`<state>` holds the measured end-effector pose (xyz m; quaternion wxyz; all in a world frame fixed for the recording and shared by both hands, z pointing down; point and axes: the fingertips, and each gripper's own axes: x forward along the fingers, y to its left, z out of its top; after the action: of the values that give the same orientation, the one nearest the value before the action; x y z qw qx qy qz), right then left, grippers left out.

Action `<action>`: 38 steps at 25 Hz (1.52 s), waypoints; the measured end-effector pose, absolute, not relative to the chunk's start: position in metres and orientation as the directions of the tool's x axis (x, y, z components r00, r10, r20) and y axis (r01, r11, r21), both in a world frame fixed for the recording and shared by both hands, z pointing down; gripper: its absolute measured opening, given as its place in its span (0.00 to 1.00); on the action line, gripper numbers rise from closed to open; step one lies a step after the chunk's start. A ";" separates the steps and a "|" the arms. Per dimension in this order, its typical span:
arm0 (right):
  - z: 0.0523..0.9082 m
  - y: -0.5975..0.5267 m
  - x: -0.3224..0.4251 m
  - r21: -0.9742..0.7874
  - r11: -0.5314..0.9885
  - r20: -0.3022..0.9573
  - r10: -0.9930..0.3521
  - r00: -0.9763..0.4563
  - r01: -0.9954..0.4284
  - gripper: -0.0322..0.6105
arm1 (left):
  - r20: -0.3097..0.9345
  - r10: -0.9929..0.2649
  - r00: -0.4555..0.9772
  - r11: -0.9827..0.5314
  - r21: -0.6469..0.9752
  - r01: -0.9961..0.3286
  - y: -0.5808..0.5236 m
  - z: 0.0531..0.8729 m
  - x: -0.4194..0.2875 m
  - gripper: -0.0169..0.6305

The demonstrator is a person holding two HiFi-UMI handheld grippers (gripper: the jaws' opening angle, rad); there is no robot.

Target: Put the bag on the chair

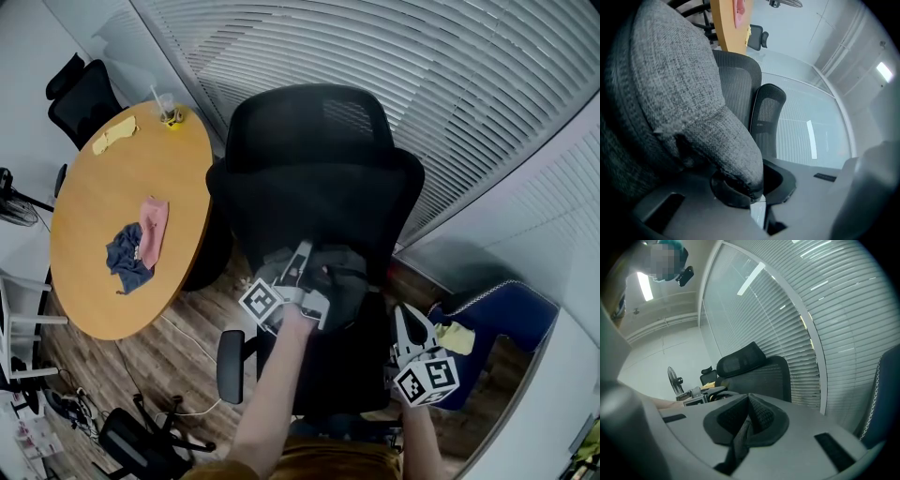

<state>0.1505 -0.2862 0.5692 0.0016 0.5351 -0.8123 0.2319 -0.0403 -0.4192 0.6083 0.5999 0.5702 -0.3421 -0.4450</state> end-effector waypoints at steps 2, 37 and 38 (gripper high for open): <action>0.568 -0.284 0.151 -0.375 0.321 0.250 -0.868 -0.428 -0.870 0.07 | -0.086 -0.927 0.366 -0.034 0.989 0.146 -0.419 0.609 -0.041 0.06; 0.514 -0.220 0.125 -0.273 0.364 0.174 -0.892 -0.418 -0.891 0.07 | 0.000 -0.818 0.575 -0.184 0.948 -0.261 -0.286 0.555 -0.032 0.14; 0.511 -0.217 0.123 -0.264 0.367 0.170 -0.892 -0.418 -0.892 0.07 | 0.030 -0.819 0.572 -0.196 0.923 -0.330 -0.281 0.551 -0.038 0.11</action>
<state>0.1232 -0.2166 0.5108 -0.0007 0.5396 -0.8268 0.1589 -0.0384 -0.2811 0.5512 0.4984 0.7333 -0.3918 -0.2455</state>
